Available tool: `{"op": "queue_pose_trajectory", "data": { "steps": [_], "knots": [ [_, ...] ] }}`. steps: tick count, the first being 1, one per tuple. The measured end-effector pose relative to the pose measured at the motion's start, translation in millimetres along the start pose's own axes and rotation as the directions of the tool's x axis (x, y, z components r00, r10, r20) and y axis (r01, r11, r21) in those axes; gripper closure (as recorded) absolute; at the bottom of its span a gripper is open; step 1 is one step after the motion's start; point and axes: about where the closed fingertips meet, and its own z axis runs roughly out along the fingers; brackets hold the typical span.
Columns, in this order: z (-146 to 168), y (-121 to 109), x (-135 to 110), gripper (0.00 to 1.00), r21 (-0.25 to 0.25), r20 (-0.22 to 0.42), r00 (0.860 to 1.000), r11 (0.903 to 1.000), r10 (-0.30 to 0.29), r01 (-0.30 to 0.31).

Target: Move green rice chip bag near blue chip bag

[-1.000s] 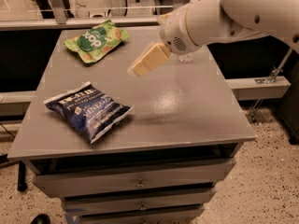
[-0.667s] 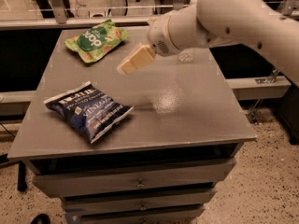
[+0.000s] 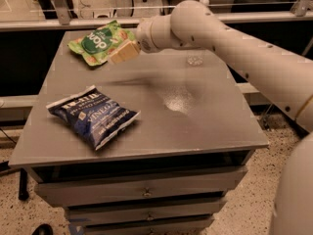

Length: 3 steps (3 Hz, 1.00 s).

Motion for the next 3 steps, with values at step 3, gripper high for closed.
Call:
{"op": "queue_pose_trajectory", "data": {
  "steps": [3],
  "knots": [
    [124, -19, -6, 0.00, -0.026, 0.075, 0.991, 0.9933, 0.115, -0.113]
  ]
}}
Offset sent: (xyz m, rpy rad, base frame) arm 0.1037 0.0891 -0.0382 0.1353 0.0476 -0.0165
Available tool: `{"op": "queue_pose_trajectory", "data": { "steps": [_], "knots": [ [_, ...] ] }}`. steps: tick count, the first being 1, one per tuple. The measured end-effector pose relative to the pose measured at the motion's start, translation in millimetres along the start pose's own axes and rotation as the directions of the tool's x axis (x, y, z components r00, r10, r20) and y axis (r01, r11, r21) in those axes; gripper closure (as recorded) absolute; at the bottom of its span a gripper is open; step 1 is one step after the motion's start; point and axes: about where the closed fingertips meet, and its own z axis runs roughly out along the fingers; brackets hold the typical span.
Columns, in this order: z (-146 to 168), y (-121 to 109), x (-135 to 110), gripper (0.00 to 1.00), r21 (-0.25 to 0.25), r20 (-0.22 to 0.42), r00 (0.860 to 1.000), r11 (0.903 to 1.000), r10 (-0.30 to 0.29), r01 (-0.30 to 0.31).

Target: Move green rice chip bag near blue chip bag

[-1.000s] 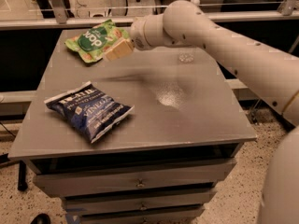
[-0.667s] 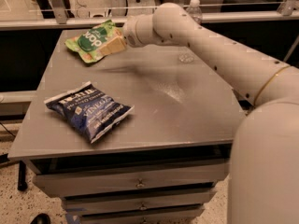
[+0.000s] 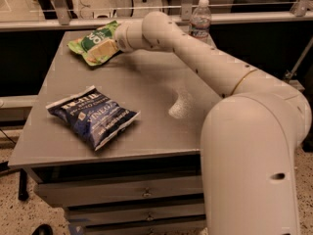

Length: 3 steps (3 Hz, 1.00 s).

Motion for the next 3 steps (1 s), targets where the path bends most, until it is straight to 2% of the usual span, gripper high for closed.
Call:
{"op": "queue_pose_trajectory", "data": {
  "steps": [1, 3],
  "knots": [
    [20, 9, 2, 0.17, -0.027, 0.008, 1.000, 0.9994, 0.023, -0.022],
    [4, 24, 1, 0.64, -0.051, 0.017, 1.000, 0.9984, 0.024, -0.023]
  ]
}}
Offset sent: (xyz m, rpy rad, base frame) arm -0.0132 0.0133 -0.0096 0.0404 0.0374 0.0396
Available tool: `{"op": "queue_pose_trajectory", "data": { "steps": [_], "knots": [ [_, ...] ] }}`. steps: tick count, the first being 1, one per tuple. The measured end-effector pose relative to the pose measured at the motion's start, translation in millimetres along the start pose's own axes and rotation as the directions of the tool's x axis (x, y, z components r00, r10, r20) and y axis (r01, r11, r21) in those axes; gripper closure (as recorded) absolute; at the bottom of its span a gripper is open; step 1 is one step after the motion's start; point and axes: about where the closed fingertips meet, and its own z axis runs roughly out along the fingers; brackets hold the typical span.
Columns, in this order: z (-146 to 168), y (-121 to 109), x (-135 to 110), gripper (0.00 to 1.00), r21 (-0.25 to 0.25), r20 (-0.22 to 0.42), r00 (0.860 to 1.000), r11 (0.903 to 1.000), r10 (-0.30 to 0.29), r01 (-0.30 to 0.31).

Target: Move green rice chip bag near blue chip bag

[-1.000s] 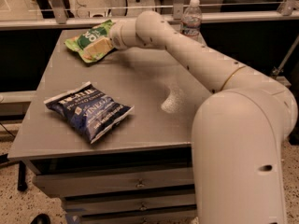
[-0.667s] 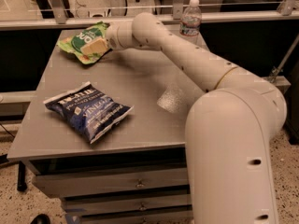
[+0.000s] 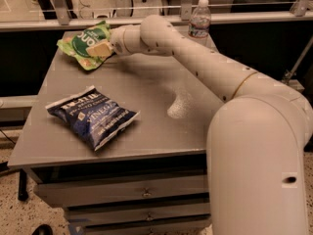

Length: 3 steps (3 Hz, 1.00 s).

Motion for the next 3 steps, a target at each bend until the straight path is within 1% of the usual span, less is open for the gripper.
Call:
{"op": "queue_pose_trajectory", "data": {
  "steps": [1, 2, 3],
  "knots": [
    [-20, 8, -12, 0.88, 0.004, 0.021, 0.999, 0.9997, -0.024, 0.024],
    [-47, 17, -30, 1.00, 0.026, 0.048, 0.997, 0.9983, -0.053, 0.052],
    [-84, 30, -44, 1.00, 0.060, 0.062, 0.996, 0.9962, -0.066, 0.062]
  ]
}}
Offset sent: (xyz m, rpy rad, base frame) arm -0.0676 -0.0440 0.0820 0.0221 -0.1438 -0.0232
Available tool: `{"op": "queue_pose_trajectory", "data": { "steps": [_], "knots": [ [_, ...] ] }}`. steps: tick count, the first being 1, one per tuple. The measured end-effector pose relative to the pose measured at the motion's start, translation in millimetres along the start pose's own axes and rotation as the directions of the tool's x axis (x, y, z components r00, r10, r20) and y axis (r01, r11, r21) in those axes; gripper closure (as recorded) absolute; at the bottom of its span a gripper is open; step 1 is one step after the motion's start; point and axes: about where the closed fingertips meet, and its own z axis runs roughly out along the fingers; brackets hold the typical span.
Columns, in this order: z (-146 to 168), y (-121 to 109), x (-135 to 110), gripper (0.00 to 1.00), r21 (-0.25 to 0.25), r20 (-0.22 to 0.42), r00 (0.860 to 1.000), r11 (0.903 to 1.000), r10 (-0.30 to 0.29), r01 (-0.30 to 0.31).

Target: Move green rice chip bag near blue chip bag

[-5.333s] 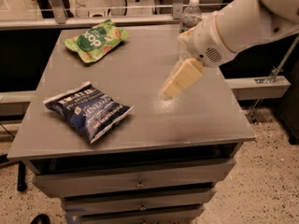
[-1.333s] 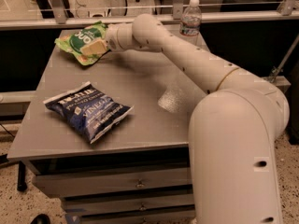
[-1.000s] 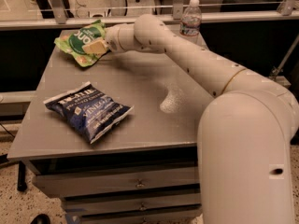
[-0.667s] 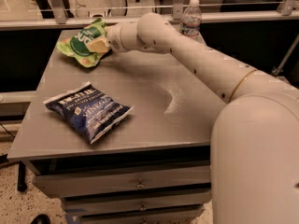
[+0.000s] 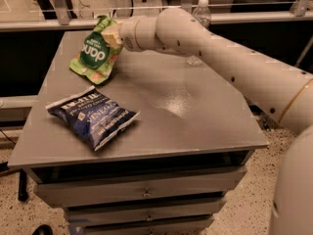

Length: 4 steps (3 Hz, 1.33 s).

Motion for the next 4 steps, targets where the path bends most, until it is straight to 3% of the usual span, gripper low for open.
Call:
{"op": "queue_pose_trajectory", "data": {
  "steps": [2, 4],
  "knots": [
    [-74, 35, -2, 1.00, 0.049, -0.043, 0.998, 0.9981, 0.039, -0.037],
    [-113, 88, 17, 1.00, 0.037, -0.109, 0.984, 0.9896, 0.142, -0.139]
  ]
}}
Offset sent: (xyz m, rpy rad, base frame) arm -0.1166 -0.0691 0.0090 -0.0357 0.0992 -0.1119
